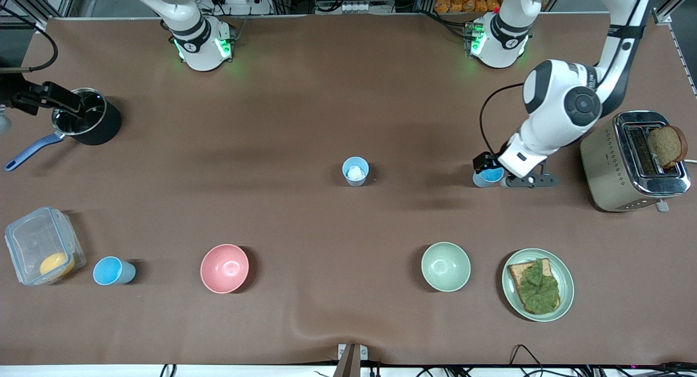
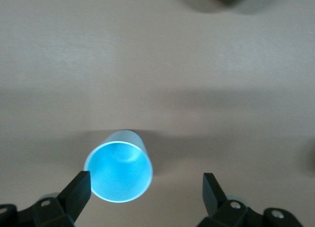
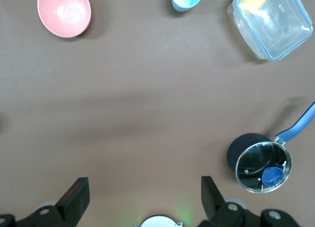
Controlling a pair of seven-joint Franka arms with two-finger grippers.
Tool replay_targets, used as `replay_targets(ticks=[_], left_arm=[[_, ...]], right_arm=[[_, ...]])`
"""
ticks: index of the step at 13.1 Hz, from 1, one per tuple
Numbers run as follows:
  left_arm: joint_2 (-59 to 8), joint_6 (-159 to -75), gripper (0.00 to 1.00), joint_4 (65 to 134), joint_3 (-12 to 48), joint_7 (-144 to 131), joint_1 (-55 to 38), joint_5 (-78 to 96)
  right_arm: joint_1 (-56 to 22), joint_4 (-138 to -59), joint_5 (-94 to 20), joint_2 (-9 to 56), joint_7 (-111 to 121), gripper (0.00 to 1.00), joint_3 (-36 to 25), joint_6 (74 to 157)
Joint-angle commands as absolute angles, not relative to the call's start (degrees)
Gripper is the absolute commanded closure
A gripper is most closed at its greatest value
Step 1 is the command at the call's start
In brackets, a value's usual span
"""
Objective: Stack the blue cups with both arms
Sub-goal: 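Lower the left gripper onto the blue cup near the toaster and grasp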
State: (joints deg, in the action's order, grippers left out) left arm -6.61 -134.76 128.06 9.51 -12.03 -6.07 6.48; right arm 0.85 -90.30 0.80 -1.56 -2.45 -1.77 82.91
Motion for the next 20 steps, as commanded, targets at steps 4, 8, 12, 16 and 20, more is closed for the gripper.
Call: replay_targets(ticks=[4,8,12,16,20], left_arm=[[-7.56,-144.12,0.0,135.07,9.58,-15.73,-9.32,6.42],[-9.31,-144.58,0.0,135.35,9.49,-15.65,-9.14,6.33],[-10.63,-145.02,0.51,135.26,9.41,-15.03,-8.79,1.69],[-11.51,-146.25,0.72,135.26,9.32,-14.59,-6.68,-2.98],[-11.08,-146.16,1.0,135.0,9.05,-12.75,-6.68,-3.08]], right_arm=[[1.94,-89.21,1.41,-0.97,-4.48,0.0,-0.17,82.88],[1.85,-88.77,1.41,-0.53,-4.66,0.0,-0.18,82.88],[1.06,-88.24,1.49,-0.53,-4.66,0.0,-0.17,83.23],[1.23,-88.24,1.41,-0.53,-4.66,0.0,-0.26,83.15],[1.32,-88.24,1.41,-0.53,-4.66,0.0,-0.26,82.79]])
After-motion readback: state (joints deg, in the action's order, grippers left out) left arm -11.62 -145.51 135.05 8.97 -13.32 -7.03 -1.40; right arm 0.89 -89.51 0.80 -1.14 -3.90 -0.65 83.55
